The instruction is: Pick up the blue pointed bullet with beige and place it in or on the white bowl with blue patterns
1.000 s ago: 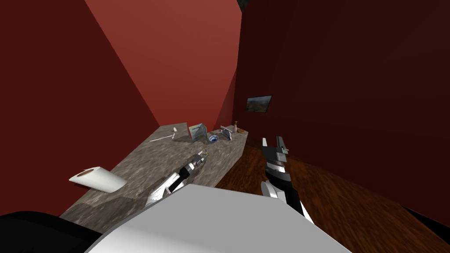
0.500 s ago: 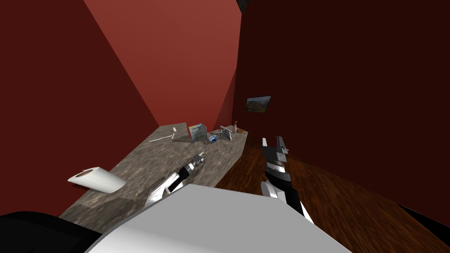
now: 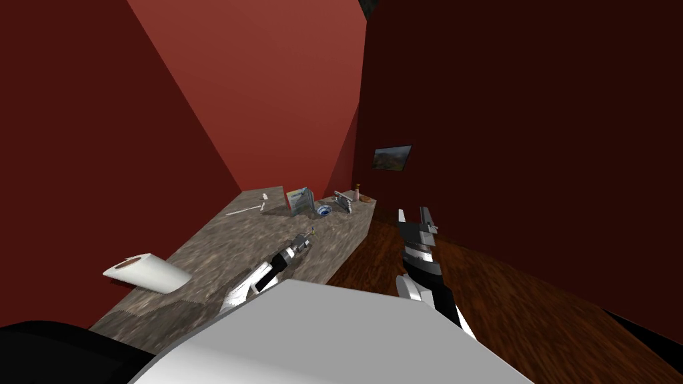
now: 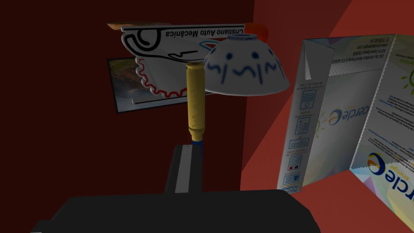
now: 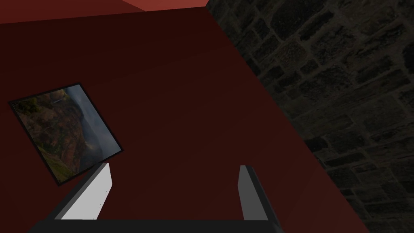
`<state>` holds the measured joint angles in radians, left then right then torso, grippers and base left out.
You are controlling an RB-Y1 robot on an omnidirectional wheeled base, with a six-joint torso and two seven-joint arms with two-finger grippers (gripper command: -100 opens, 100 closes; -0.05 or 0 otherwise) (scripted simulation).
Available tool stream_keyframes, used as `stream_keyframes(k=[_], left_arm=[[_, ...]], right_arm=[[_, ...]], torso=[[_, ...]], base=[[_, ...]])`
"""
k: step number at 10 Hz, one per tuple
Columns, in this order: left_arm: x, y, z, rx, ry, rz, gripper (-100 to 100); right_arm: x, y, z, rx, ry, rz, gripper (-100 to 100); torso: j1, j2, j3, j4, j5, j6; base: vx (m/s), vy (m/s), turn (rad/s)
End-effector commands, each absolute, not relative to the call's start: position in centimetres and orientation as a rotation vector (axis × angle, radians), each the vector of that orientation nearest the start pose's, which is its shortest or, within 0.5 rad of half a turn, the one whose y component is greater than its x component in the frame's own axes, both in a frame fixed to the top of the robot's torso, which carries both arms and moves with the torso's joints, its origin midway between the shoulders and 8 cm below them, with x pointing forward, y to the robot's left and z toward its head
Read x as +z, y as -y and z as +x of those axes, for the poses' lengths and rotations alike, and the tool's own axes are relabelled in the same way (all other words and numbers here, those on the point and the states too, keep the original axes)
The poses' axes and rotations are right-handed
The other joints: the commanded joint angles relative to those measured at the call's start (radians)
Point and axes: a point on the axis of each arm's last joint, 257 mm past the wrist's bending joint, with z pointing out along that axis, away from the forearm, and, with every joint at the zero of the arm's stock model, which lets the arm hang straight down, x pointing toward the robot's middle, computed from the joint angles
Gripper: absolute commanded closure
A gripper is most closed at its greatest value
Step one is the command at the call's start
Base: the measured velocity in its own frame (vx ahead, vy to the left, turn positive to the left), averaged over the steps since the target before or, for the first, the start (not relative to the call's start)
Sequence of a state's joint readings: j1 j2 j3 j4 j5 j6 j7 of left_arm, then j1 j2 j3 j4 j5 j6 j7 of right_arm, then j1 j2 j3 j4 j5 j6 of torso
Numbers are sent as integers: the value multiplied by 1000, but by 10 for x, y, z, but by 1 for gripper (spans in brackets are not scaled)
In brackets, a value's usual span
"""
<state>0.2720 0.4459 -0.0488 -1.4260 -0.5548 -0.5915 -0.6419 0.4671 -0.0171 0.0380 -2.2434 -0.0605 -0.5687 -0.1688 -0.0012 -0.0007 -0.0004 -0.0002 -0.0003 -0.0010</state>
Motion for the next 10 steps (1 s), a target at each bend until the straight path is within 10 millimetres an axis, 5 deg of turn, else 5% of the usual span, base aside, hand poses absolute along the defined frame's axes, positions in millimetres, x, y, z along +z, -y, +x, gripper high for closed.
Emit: stream_keyframes(k=[1,5,9,10], left_arm=[[-309,-294,418,-266,-1610,271,-100],[-291,-302,434,-209,-1539,260,-100],[-320,-283,425,-277,-1574,242,-100],[-312,-286,431,-268,-1562,242,-100]], right_arm=[[31,269,342,1561,-500,699,0],[31,269,342,1561,-500,699,0],[31,269,342,1560,-500,699,0],[31,269,342,1561,-500,699,0]], torso=[[0,0,0,0,0,0],[0,4,2,1,0,0],[-1,-7,-4,-1,0,0],[-1,-3,-2,-1,0,0]], base=[[-42,8,-7],[-51,3,-4],[76,-18,-9],[5,-8,12]])
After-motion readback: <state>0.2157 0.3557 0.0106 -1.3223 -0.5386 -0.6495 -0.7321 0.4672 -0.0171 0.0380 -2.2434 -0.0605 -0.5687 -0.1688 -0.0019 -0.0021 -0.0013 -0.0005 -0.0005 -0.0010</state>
